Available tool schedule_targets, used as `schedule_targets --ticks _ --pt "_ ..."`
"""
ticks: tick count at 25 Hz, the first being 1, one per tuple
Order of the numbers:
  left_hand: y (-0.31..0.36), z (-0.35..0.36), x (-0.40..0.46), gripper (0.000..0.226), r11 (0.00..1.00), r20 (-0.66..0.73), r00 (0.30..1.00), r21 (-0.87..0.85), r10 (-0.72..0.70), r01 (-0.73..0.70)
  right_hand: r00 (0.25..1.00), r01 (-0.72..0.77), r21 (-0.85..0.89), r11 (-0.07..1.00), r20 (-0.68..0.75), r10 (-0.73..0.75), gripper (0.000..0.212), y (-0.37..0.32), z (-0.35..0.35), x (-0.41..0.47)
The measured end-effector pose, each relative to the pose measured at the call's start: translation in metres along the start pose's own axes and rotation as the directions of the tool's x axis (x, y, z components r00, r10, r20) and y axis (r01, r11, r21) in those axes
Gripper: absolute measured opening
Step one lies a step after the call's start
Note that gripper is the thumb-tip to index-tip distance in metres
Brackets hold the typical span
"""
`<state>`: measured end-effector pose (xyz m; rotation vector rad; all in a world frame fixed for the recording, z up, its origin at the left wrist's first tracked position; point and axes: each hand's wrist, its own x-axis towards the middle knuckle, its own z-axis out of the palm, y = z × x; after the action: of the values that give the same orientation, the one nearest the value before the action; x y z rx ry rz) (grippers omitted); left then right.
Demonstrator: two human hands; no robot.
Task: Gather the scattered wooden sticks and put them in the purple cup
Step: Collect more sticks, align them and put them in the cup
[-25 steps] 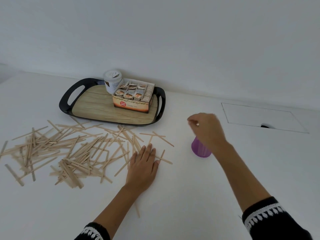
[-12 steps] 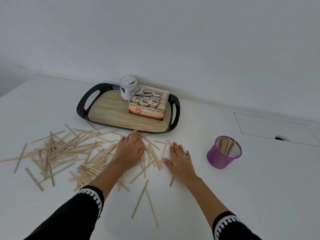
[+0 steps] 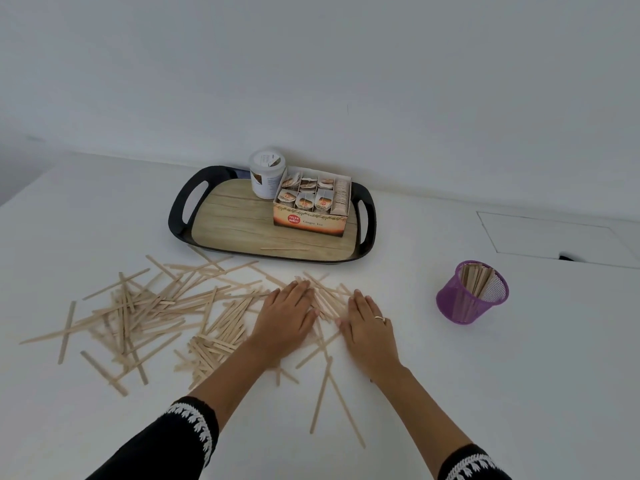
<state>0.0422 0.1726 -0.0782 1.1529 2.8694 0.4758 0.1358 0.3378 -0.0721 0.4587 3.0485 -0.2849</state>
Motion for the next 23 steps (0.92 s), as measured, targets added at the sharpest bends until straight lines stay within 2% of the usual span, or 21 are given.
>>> schedule_targets --ticks 3,5,7,9,10,13,16,19,23 --pt "-0.002 -0.008 -0.007 0.046 0.991 -0.012 0.995 -0.092 0.095 -0.096 0.999 -0.012 0.036 0.999 -0.030 0.013 0.046 -0.015 -0.003 -0.007" --pt "-0.005 -0.015 -0.012 0.042 0.970 -0.021 0.988 -0.185 0.156 -0.157 0.998 0.052 0.073 0.996 -0.045 -0.049 0.040 -0.023 -0.005 -0.012" --pt "-0.009 -0.022 -0.018 0.041 0.944 -0.034 0.983 -0.275 0.178 -0.181 0.994 0.094 0.244 0.965 -0.079 -0.077 0.034 -0.029 -0.010 -0.015" --pt "-0.016 -0.029 -0.023 0.041 0.941 -0.071 0.983 -0.285 0.170 -0.184 0.988 0.027 0.450 0.893 -0.146 0.043 0.031 -0.030 -0.020 -0.017" --pt "-0.021 -0.031 -0.025 0.041 0.950 -0.103 0.982 -0.258 0.156 -0.178 0.977 -0.025 0.494 0.869 -0.174 0.127 0.030 -0.028 -0.024 -0.019" --pt "-0.036 -0.033 -0.037 0.040 0.989 -0.172 0.985 -0.140 0.031 -0.055 0.960 -0.174 0.461 0.870 -0.117 0.255 0.023 -0.022 -0.029 -0.022" --pt "-0.038 -0.029 -0.047 0.044 0.994 -0.085 0.990 -0.021 -0.113 0.111 0.968 -0.244 0.373 0.895 0.036 0.249 0.019 -0.034 -0.026 -0.024" --pt "-0.032 -0.022 -0.047 0.039 0.994 -0.029 0.994 0.033 -0.102 0.103 0.976 -0.216 0.344 0.914 0.047 0.213 0.023 -0.057 -0.023 -0.023" --pt "-0.024 -0.018 -0.039 0.033 0.997 -0.028 0.999 -0.071 -0.040 0.038 0.974 -0.219 0.359 0.907 0.032 0.223 0.033 -0.074 -0.022 -0.015"
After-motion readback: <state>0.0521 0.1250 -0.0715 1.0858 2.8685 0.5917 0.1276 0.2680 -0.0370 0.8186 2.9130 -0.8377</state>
